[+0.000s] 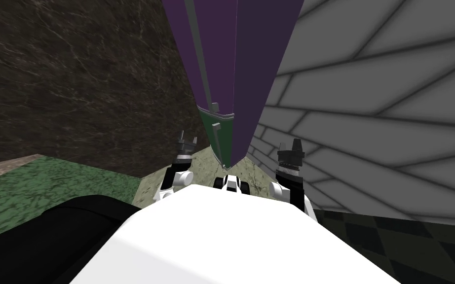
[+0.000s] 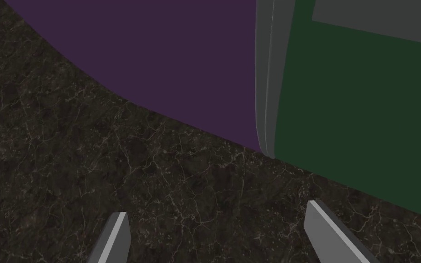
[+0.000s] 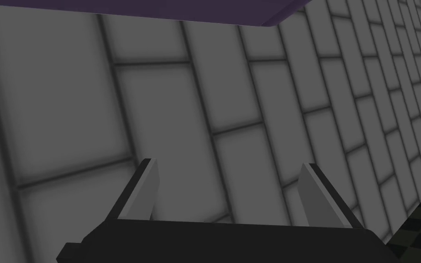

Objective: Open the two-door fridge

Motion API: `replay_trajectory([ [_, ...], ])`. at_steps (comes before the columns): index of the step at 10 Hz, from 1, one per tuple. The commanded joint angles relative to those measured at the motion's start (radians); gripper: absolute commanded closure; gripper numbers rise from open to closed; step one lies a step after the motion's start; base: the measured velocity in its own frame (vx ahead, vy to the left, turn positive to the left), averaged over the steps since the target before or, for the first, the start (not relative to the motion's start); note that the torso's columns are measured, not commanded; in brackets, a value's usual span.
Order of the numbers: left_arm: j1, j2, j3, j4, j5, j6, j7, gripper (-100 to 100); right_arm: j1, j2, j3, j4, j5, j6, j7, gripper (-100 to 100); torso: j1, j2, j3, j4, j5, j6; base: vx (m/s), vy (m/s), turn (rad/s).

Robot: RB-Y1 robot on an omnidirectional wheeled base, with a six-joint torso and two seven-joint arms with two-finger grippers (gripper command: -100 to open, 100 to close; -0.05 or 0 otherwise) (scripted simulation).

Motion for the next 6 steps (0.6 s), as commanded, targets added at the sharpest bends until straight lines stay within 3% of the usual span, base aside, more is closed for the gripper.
replay_trajectory([
  [1, 0.019, 0.007, 0.031, -0.027, 0.048, 0.064, 0.03, -100, 0.0, 0.0, 0.0, 0.0, 0.0, 0.0, 0.0, 0, 0.001, 0.0, 0.0, 0.0, 0.0, 0.0, 0.107, -0.091, 0.079],
  [6, 0.056, 0.023, 0.081, -0.065, 0.128, 0.16, 0.079, -100, 0.0, 0.0, 0.0, 0.0, 0.0, 0.0, 0.0, 0, 0.0, 0.001, 0.001, 0.0, 0.0, 0.0, 0.078, -0.082, 0.079],
])
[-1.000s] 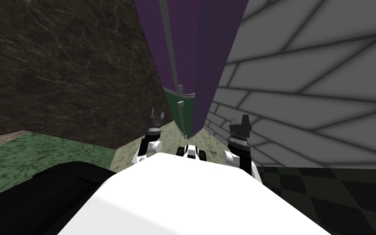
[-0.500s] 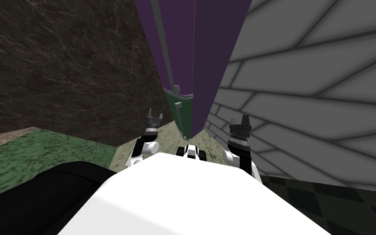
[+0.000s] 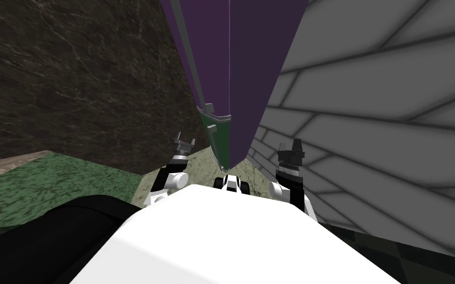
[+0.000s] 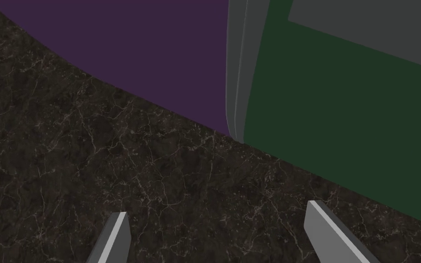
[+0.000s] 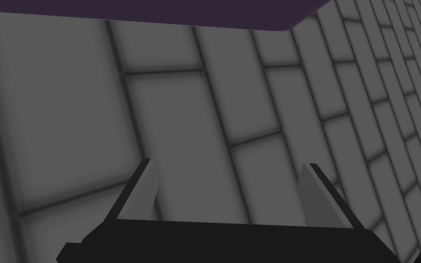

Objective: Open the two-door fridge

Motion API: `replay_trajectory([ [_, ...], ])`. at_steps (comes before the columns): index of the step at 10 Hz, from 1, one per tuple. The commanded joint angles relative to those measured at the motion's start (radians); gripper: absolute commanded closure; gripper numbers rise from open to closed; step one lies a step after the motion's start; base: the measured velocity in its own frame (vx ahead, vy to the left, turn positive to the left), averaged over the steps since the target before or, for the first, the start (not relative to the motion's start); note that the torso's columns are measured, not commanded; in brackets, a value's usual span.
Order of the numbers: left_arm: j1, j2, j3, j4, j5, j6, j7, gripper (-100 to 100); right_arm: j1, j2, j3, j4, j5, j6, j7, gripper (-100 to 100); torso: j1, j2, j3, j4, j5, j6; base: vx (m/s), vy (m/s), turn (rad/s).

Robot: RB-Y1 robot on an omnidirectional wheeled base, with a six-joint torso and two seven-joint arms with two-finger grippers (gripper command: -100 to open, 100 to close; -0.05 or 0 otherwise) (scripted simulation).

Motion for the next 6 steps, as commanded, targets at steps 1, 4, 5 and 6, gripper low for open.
replay_trajectory([
  [1, 0.014, 0.008, 0.026, -0.014, 0.041, 0.052, 0.025, -100, 0.0, 0.0, 0.0, 0.0, 0.0, 0.0, 0.0, 0, 0.0, 0.0, 0.0, 0.0, 0.0, 0.0, 0.064, -0.08, 0.082],
  [4, 0.037, 0.023, 0.056, -0.023, 0.088, 0.108, 0.055, -100, 0.0, 0.0, 0.0, 0.0, 0.0, 0.0, 0.0, 0, 0.0, -0.002, -0.001, -0.001, 0.0, 0.0, 0.078, -0.083, 0.08],
  [5, 0.045, 0.03, 0.067, -0.025, 0.105, 0.127, 0.065, -100, 0.0, 0.0, 0.0, 0.0, 0.0, 0.0, 0.0, 0, 0.0, -0.001, -0.001, 0.0, 0.0, 0.0, 0.069, -0.086, 0.077],
  [6, 0.054, 0.039, 0.078, -0.027, 0.123, 0.148, 0.076, -100, 0.0, 0.0, 0.0, 0.0, 0.0, 0.0, 0.0, 0, 0.0, 0.0, 0.0, 0.0, 0.0, 0.0, 0.075, -0.101, 0.072],
])
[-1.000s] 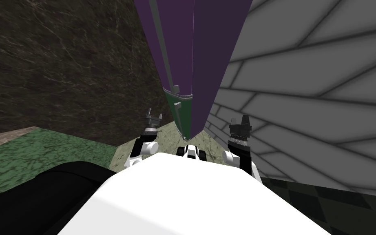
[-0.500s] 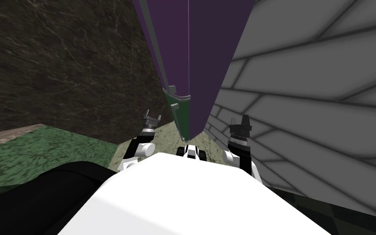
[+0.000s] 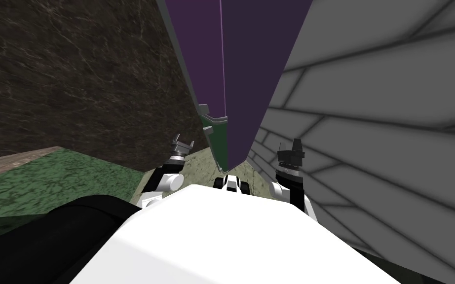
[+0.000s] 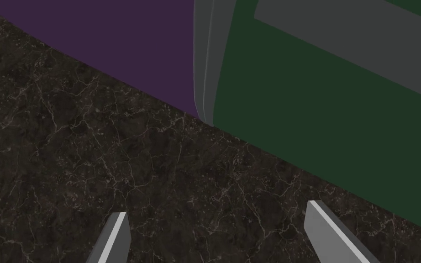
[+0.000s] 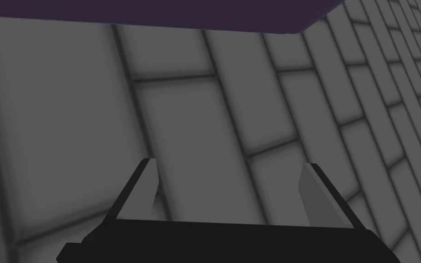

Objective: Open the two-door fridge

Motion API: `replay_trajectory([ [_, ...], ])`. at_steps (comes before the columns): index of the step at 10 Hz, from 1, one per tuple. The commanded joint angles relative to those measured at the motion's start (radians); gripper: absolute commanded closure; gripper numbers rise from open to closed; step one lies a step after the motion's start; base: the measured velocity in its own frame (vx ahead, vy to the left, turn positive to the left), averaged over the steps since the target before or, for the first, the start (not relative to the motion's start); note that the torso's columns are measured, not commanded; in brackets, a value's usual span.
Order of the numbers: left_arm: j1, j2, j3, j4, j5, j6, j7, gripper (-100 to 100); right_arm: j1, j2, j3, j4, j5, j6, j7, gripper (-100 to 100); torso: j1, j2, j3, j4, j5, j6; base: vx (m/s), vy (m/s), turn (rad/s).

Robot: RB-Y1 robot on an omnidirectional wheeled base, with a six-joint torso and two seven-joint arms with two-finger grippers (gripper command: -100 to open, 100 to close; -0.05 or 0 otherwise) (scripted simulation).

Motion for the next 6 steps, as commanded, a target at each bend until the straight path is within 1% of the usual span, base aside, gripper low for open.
replay_trajectory([
  [1, 0.026, 0.024, 0.028, -0.004, 0.047, 0.053, 0.03, -100, 0.0, 0.0, 0.0, 0.0, 0.0, 0.0, 0.0, 0, -0.001, 0.0, 0.0, 0.0, 0.0, 0.0, 0.074, -0.108, 0.09],
  [6, 0.076, 0.093, 0.091, -0.013, 0.149, 0.17, 0.093, -100, 0.0, 0.0, 0.0, 0.0, 0.0, 0.0, 0.0, 0, 0.001, -0.001, 0.0, 0.0, 0.0, 0.0, 0.1, -0.109, 0.1],
])
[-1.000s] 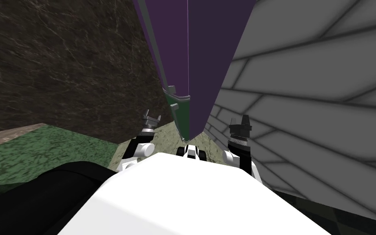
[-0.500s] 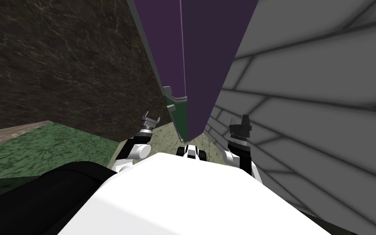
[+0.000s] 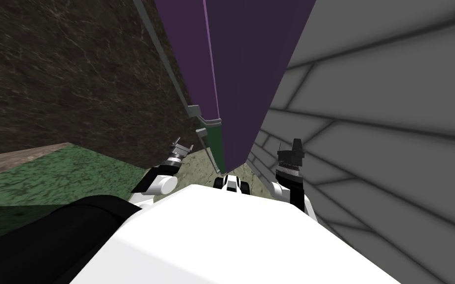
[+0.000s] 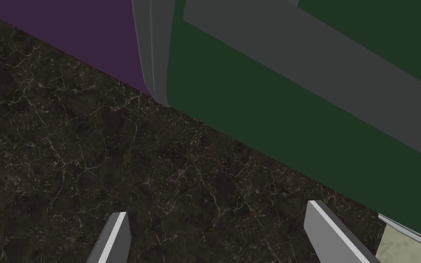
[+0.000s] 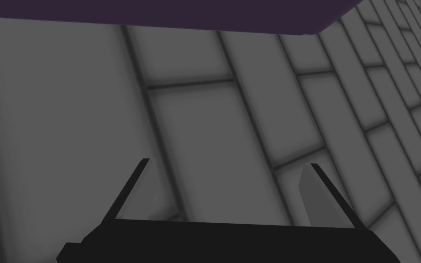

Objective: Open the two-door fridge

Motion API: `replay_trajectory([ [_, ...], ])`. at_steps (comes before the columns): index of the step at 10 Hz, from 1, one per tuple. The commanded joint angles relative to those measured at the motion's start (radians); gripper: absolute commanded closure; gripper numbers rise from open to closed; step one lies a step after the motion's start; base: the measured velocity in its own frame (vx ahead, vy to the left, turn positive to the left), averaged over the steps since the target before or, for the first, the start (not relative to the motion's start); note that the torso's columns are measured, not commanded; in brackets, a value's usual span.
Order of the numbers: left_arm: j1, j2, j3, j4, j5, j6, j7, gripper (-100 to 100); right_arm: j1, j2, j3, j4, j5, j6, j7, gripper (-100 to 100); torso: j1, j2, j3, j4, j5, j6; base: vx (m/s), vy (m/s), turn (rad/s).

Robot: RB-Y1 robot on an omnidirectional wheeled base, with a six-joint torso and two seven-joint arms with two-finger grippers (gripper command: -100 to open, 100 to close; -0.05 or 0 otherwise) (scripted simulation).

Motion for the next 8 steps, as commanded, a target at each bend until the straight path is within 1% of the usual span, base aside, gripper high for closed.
replay_trajectory([
  [1, 0.03, 0.043, 0.037, -0.009, 0.058, 0.063, 0.037, -100, 0.0, 0.0, 0.0, 0.0, 0.0, 0.0, 0.0, 0, -0.001, 0.0, 0.0, 0.0, 0.0, 0.0, 0.077, -0.132, 0.106],
  [5, 0.067, 0.092, 0.083, -0.049, 0.132, 0.148, 0.083, -100, 0.0, 0.0, 0.0, 0.0, 0.0, 0.0, 0.0, 0, 0.002, -0.001, 0.0, 0.0, 0.001, 0.0, 0.074, -0.107, 0.089],
  [8, 0.085, 0.112, 0.107, -0.112, 0.17, 0.191, 0.106, -100, 0.0, 0.0, 0.0, 0.0, 0.0, 0.0, 0.0, 0, 0.0, 0.001, 0.001, 0.0, 0.0, 0.0, 0.058, -0.087, 0.066],
])
